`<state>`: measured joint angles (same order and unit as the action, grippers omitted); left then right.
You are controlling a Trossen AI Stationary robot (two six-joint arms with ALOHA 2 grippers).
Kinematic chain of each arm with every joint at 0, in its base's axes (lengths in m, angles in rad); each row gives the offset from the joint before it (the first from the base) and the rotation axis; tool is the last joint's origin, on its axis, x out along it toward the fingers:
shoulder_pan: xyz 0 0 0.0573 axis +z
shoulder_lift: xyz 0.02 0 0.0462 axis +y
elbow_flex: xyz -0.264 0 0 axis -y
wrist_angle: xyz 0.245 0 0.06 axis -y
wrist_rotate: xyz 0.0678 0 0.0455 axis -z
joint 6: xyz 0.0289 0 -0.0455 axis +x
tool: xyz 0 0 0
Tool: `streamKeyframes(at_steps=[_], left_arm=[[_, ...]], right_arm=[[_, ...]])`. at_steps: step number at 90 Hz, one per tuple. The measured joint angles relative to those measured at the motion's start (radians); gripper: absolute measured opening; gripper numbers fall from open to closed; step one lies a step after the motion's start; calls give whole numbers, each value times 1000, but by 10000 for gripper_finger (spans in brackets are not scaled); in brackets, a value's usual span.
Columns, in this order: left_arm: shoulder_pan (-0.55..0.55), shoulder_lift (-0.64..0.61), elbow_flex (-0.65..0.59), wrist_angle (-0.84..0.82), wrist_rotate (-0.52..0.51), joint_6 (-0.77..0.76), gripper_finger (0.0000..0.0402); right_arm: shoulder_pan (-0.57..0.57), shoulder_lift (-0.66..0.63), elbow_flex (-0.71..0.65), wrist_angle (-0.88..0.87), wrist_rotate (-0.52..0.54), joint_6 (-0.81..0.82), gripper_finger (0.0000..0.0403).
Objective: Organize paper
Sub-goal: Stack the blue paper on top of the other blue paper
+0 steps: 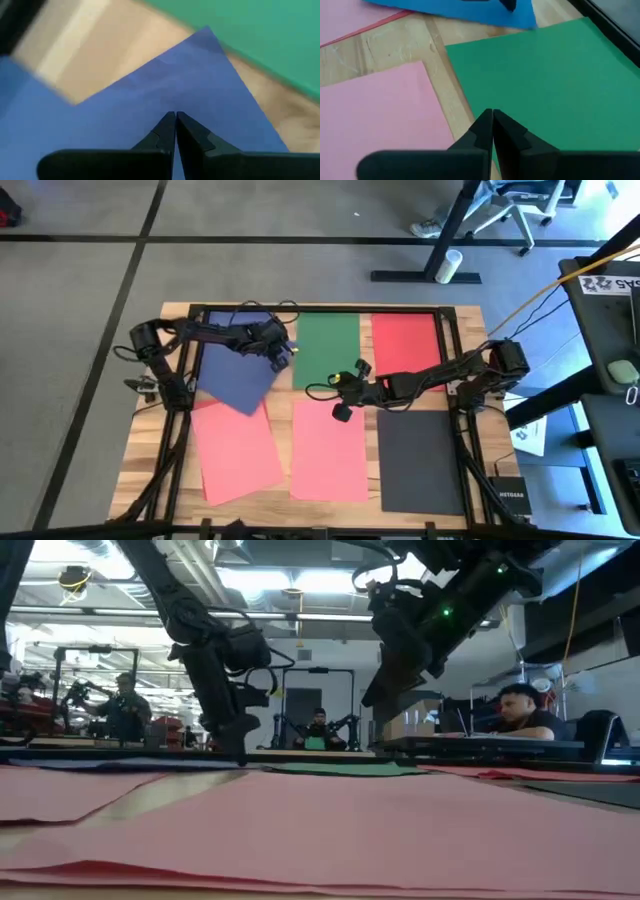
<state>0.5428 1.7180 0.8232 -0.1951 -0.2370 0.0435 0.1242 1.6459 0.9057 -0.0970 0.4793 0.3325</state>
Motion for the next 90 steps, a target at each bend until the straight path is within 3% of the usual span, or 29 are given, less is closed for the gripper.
streamKeyframes(at_steps=[30,43,90], left_arm=[[54,-20,0,-13,1,10,0],[19,-48,21,0,111,-10,0],[-122,-39,0,-52,174,-65,0]], right_arm=[[0,0,0,0,0,0,0],[0,0,0,2,0,0,0],[0,0,0,2,0,0,0]])
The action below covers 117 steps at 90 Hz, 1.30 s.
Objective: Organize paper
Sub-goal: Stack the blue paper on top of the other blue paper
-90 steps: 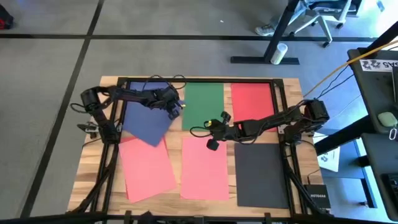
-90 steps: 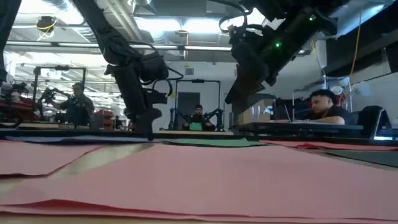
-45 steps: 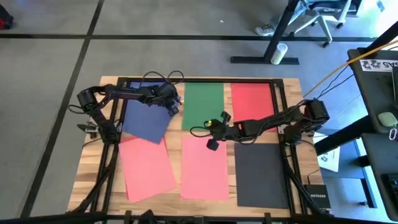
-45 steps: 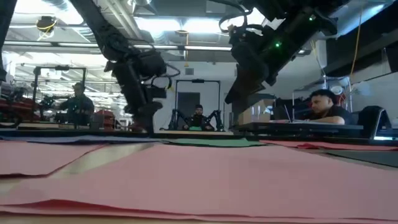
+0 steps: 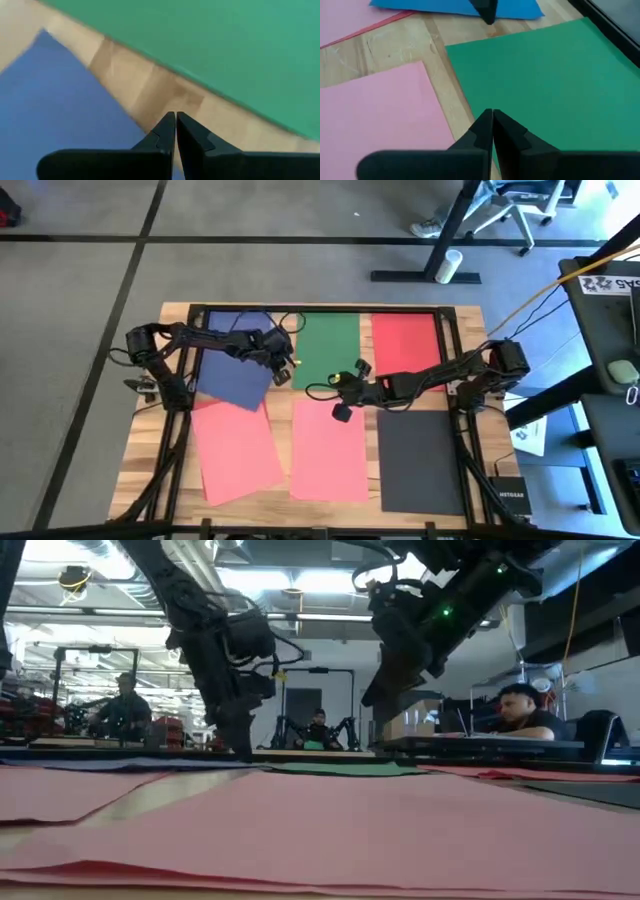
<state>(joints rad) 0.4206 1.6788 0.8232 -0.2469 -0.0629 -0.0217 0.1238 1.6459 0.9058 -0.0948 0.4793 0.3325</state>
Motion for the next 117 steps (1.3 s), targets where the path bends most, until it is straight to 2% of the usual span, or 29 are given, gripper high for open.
streamKeyframes(at_steps=[28,68,117], left_arm=[[58,10,-22,30,3,20,0],[172,12,-12,26,-52,87,0],[240,12,-8,17,-56,137,0]], right_arm=[[0,0,0,2,0,0,0],[0,0,0,4,0,0,0],[0,0,0,4,0,0,0]])
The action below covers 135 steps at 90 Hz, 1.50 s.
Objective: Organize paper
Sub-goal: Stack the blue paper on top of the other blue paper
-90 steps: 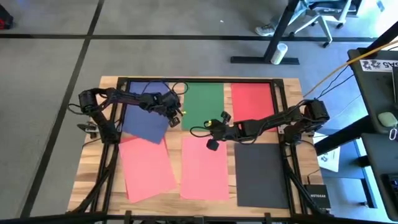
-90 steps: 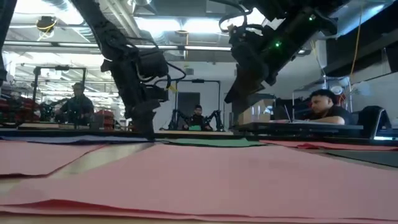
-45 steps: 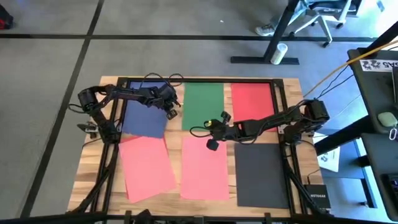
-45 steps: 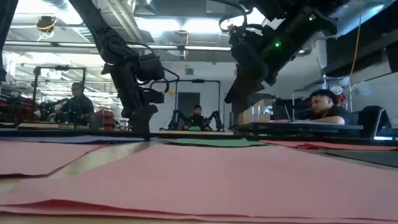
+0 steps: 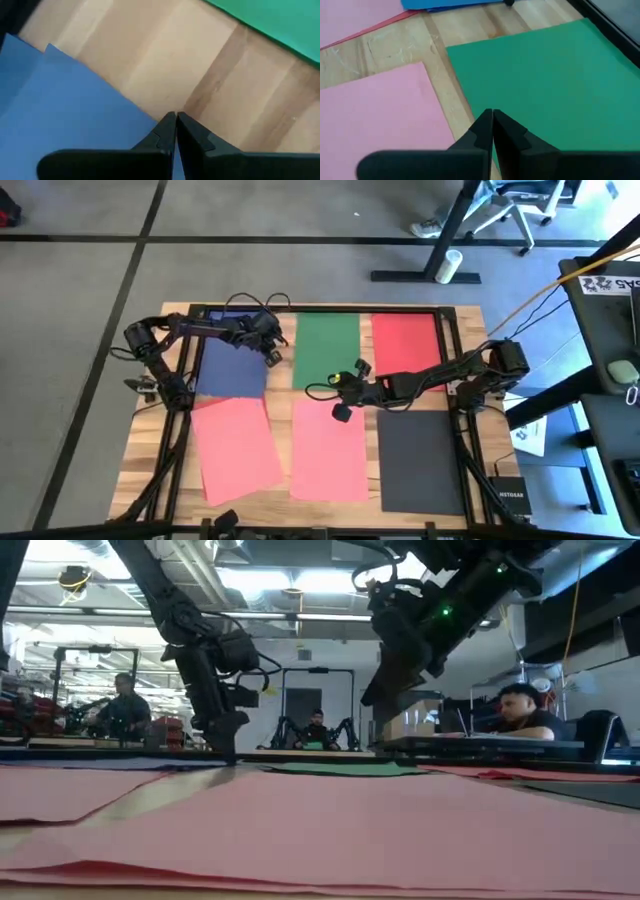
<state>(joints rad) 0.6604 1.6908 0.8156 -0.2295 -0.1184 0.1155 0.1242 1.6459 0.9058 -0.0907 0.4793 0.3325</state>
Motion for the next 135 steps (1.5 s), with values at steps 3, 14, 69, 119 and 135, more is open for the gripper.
streamKeyframes(at_steps=[3,14,69,119,135], left_arm=[[5,0,3,-2,0,2,0],[20,3,23,-10,-19,19,0],[-196,-157,148,-644,-2,52,0],[-600,-175,82,-694,244,-470,0],[-752,-175,19,-649,238,-595,0]], right_arm=[[0,0,0,0,0,0,0],[0,0,0,0,0,0,0],[0,0,0,0,0,0,0],[1,0,0,14,0,0,0],[0,0,0,15,0,0,0]])
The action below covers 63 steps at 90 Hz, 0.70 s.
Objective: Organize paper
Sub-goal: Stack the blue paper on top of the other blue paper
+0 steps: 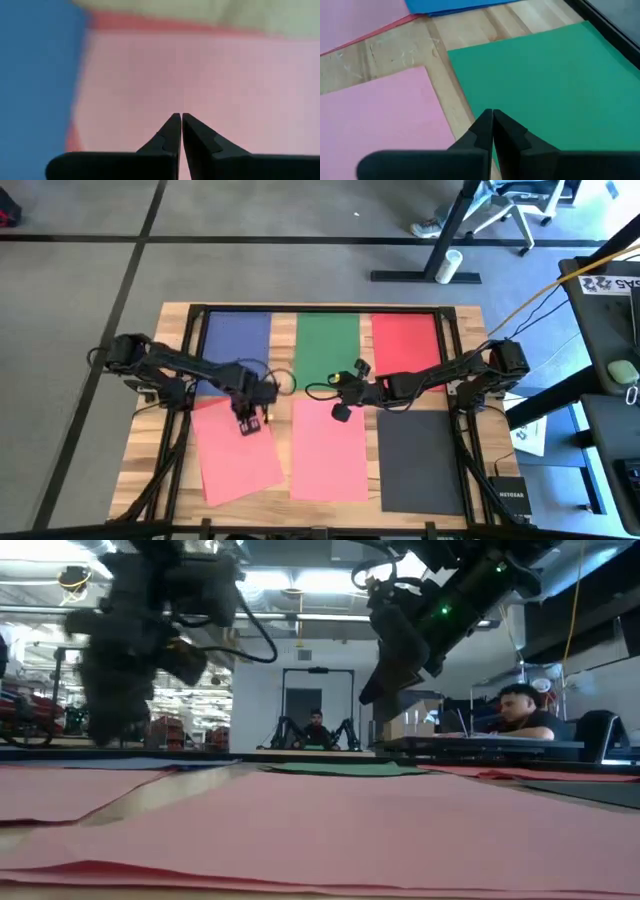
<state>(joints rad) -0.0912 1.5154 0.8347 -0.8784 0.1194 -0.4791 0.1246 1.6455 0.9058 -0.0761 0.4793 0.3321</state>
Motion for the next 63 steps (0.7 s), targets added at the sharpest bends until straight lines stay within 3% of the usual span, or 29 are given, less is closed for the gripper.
streamKeyframes(at_steps=[22,63], left_arm=[[-137,-4,-121,220,-28,-158,0],[-405,-7,-109,204,69,-304,0]], right_arm=[[0,0,0,-1,0,-1,0],[0,0,0,0,0,-5,0]])
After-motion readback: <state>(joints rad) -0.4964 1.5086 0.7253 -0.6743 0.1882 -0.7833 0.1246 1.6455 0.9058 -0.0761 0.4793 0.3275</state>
